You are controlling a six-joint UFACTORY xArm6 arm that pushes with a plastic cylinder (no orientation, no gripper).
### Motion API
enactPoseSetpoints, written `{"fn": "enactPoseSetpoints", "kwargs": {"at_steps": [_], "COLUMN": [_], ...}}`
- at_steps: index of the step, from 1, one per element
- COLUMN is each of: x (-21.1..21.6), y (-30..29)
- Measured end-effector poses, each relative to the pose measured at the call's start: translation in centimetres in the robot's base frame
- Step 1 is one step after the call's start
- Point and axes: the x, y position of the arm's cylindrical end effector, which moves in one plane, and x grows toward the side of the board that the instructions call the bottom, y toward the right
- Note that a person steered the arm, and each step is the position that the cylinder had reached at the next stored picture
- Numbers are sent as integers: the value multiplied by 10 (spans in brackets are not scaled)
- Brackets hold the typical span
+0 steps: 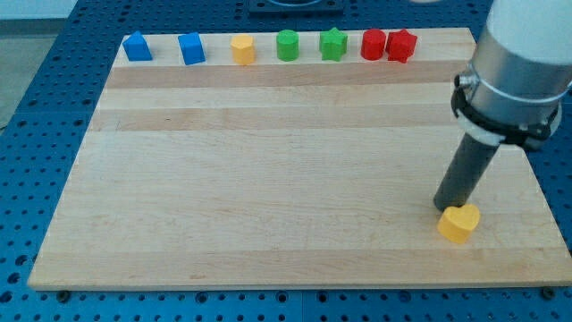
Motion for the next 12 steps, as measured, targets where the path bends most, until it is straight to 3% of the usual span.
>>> {"fn": "enactPoseSetpoints", "kwargs": {"at_steps": [3, 4, 6, 9, 11, 12], "x": [-9, -56, -153, -256, -262, -305], "y": [0, 63, 114, 122, 120, 107]}}
